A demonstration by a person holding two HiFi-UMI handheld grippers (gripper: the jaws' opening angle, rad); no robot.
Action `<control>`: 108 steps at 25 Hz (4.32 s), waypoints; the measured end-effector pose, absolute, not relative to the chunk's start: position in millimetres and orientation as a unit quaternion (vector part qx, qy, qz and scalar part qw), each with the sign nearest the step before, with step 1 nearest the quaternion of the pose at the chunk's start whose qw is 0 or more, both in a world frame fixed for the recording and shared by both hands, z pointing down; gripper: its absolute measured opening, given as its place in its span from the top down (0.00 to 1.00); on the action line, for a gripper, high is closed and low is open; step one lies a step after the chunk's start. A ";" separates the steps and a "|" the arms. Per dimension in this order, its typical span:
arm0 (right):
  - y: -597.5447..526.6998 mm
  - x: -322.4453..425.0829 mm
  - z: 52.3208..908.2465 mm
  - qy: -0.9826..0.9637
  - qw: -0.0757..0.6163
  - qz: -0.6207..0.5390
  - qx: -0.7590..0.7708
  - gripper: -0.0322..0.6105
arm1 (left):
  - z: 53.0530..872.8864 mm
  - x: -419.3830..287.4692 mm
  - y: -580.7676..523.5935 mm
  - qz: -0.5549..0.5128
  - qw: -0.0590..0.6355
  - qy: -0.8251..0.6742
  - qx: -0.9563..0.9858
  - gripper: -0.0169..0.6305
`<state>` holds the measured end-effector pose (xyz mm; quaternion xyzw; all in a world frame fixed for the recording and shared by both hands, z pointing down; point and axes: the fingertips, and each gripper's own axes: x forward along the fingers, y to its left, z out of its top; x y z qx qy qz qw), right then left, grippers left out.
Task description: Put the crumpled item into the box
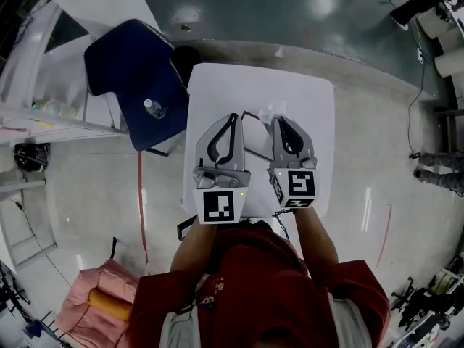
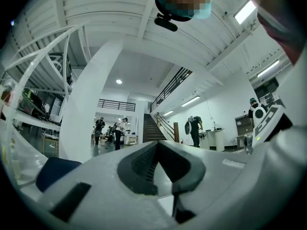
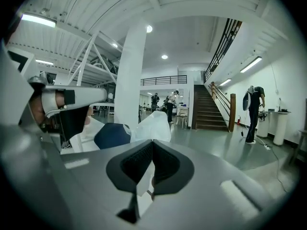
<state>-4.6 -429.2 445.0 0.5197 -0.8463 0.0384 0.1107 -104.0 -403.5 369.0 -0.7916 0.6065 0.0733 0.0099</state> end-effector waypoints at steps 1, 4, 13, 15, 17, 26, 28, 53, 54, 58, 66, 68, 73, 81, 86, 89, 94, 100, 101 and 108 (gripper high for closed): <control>-431.7 -6.5 450.3 -0.846 0.117 0.042 0.518 0.95 | 370.8 -105.6 -405.2 0.071 0.010 0.607 -0.792 0.97; -438.0 -10.8 469.5 -0.847 0.138 0.054 0.511 0.95 | 376.7 -110.7 -410.9 0.067 0.006 0.609 -0.791 0.97; -442.5 -22.9 544.5 -0.840 0.212 0.097 0.490 0.95 | 393.5 -130.6 -421.8 0.059 0.005 0.618 -0.784 0.97; -442.6 -23.5 558.9 -0.838 0.229 0.105 0.484 0.95 | 397.0 -134.1 -423.2 0.057 0.002 0.621 -0.782 0.97; -443.2 -24.3 572.1 -0.836 0.246 0.113 0.478 0.95 | 399.5 -137.3 -425.1 0.057 0.000 0.622 -0.781 0.97; -441.8 -25.9 629.9 -0.823 0.310 0.144 0.453 0.95 | 414.0 -151.4 -430.8 0.045 0.001 0.629 -0.776 0.97; -441.8 -25.7 643.1 -0.819 0.326 0.155 0.446 0.95 | 416.2 -156.8 -432.9 0.046 -0.002 0.633 -0.773 0.97; -435.9 -25.9 749.6 -0.770 0.498 0.231 0.325 0.95 | 444.7 -173.6 -444.5 0.030 -0.023 0.643 -0.765 0.97; -436.3 -25.4 752.8 -0.769 0.504 0.230 0.320 0.95 | 445.4 -174.0 -445.1 0.030 -0.023 0.643 -0.765 0.97; -435.2 -23.3 760.4 -0.761 0.517 0.239 0.310 0.95 | 447.5 -176.0 -446.7 0.029 -0.026 0.645 -0.763 0.97; -433.9 -23.6 772.8 -0.750 0.537 0.256 0.289 0.94 | 455.6 -178.2 -449.9 0.022 -0.029 0.647 -0.762 0.97; -433.9 -24.4 775.2 -0.744 0.544 0.260 0.286 0.94 | 457.0 -179.3 -451.0 0.024 -0.033 0.649 -0.760 0.97; -425.6 -26.1 775.8 -0.730 0.553 0.285 0.283 0.91 | 455.2 -178.4 -450.7 0.028 -0.032 0.648 -0.760 0.97; -434.3 -20.5 767.0 -0.738 0.546 0.263 0.297 0.81 | 451.2 -173.6 -445.3 0.019 -0.028 0.643 -0.766 0.97; -428.6 -20.8 755.4 -0.744 0.531 0.269 0.302 0.80 | 444.6 -170.2 -438.9 0.029 -0.029 0.642 -0.765 0.97; -424.6 -17.9 747.1 -0.747 0.521 0.272 0.309 0.80 | 438.5 -166.1 -433.8 0.031 -0.022 0.640 -0.767 0.97; -419.7 -13.7 732.5 -0.762 0.495 0.269 0.319 0.80 | 427.2 -155.7 -422.5 0.044 -0.020 0.638 -0.768 0.97; -408.8 -6.1 713.7 -0.774 0.474 0.254 0.335 0.80 | 419.9 -141.7 -401.3 0.049 -0.016 0.639 -0.767 0.97; -406.3 -4.5 710.1 -0.776 0.469 0.252 0.337 0.80 | 418.1 -138.7 -398.1 0.051 -0.015 0.638 -0.768 0.97; -386.3 7.3 671.7 -0.795 0.420 0.234 0.369 0.79 | 403.2 -123.0 -372.2 0.064 -0.006 0.643 -0.763 0.97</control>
